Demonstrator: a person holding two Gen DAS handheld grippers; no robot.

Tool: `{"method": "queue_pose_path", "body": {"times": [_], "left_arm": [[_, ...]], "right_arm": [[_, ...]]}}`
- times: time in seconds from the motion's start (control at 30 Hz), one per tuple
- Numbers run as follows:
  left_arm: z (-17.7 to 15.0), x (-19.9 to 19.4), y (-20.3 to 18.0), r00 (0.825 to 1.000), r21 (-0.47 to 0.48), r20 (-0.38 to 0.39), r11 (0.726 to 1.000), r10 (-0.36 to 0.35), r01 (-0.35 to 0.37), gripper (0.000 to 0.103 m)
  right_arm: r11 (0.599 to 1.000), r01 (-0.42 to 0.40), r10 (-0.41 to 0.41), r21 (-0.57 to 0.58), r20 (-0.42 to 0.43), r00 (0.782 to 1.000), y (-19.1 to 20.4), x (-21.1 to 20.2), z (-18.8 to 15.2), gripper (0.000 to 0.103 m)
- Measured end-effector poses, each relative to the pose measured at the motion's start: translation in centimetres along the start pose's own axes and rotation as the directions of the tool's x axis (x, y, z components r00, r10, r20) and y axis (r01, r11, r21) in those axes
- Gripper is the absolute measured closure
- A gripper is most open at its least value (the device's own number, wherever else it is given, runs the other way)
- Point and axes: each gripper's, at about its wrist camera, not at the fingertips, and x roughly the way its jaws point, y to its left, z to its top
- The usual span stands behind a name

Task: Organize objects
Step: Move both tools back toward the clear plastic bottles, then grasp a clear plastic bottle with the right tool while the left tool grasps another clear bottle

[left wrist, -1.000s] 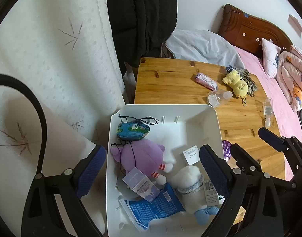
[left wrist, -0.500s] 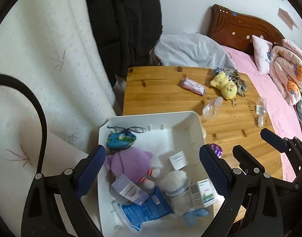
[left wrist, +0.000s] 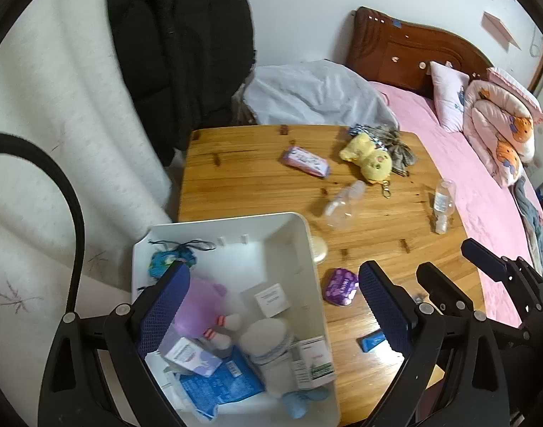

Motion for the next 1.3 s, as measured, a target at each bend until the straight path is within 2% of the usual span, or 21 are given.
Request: {"method": "queue_pose_path", "body": {"times": [0.27,0.5,0.63,0.83,1.03,1.17,1.3], "left_arm": [[1.9,1.4,-4.6,1.000,0.056,-0.022,0.998,-0.019,0.021,0.006],[4.0,3.9,-9.6,0.998,0.130,-0.057,0.991,-0.001,0.008,0.006],[5.2,6.0,-12.3,0.997,0.193,-0.072,0.981,0.039,-0.024,0.006],[6.9,10.1,-14.6,0.990,0.268,-0.129,0.963,0.059,-0.022,0.006],[7.7,15.7,-15.5,0.967,0.329,-0.223,0.943,0.120,-0.041,0.006],[8.0,19.8,-15.5,0.952,0.372,-0.256,0.926,0.168,-0.063,0.006],[8.1,23.0,-14.8,0.929,0.361,-0.321,0.931,0.185,-0.060,0.006]], "right_arm": [[0.995,0.032,-0.032,0.091,-0.001,0.999,-6.6,0.6,0.3,0.037],[0.985,0.077,-0.075,0.156,-0.017,0.997,-13.9,1.7,0.6,0.036],[0.975,0.092,-0.091,0.200,-0.015,0.996,-18.3,2.9,1.0,0.027],[0.960,0.098,-0.088,0.263,-0.050,0.995,-24.8,6.1,1.7,0.027],[0.951,0.095,-0.072,0.295,-0.089,0.993,-29.2,9.9,2.2,0.027],[0.951,0.096,-0.063,0.295,-0.117,0.991,-31.0,13.2,2.4,0.027],[0.944,0.097,-0.052,0.316,-0.148,0.988,-32.0,16.5,2.2,0.027]]}}
